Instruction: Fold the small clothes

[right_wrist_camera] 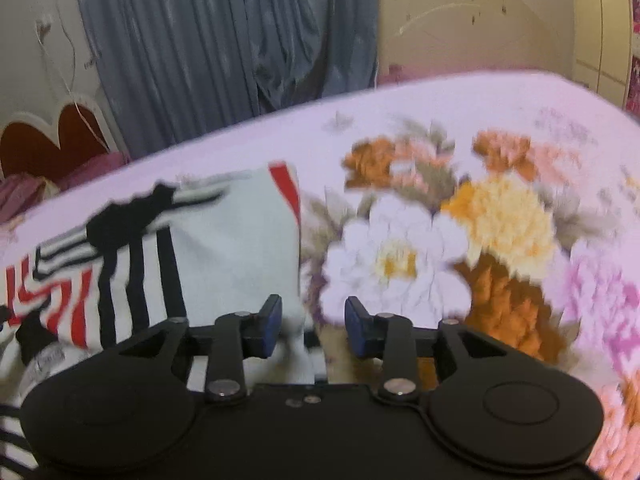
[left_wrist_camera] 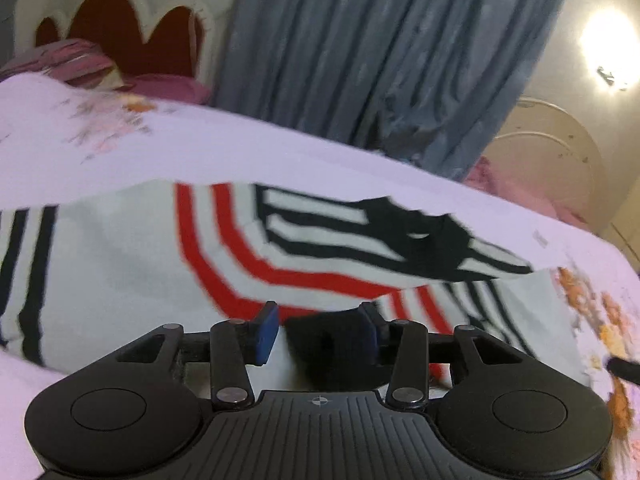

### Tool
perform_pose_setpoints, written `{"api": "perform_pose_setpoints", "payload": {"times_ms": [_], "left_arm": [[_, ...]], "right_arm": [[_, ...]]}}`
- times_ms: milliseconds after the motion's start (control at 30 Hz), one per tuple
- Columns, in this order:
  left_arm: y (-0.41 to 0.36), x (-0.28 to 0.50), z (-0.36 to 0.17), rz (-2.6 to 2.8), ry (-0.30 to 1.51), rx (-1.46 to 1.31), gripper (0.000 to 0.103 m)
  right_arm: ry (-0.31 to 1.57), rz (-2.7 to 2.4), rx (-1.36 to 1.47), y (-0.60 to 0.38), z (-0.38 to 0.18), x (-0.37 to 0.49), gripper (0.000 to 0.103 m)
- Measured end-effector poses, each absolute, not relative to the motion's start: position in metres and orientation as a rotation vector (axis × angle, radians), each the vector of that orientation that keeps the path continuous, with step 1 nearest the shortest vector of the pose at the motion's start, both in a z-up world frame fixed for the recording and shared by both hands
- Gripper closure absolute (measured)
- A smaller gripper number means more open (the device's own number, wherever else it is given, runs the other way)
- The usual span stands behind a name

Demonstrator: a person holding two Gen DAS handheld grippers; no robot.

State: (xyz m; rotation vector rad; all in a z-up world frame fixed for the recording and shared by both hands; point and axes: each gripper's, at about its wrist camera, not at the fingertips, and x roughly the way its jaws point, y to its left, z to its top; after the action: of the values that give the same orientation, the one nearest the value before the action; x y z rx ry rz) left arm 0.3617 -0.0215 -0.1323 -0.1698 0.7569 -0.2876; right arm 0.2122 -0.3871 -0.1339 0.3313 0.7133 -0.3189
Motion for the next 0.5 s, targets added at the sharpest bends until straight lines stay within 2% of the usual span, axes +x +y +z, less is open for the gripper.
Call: {"api": "perform_pose_setpoints", "payload": {"times_ms": [67,367,433,500], "left_arm": [[-0.038,0.367,-0.132,-0.346,0.768,-0.149,0.061],[-0.076,0.379,-0.167,-0.378,0.829,-0.106,0.061],[-0.074,0.381,-0.176,-0.378,0.836,-0.120,0.061],[-0.073,0.381,-0.177,-0.381,0.835,-0.122,0.061]], "right_arm": [[0.716,-0.309,0.329,-0.392,-0.138,0.232,0.054],[0.746,-0.281,0.422,-0.412,-0.168,0.318,0.058],[0.752,-0.282,0.444,-0.417,-0.174,0.335,0.063],[0.760,-0.294,0.452,-0.420,-0.179,0.346,0.076]]}}
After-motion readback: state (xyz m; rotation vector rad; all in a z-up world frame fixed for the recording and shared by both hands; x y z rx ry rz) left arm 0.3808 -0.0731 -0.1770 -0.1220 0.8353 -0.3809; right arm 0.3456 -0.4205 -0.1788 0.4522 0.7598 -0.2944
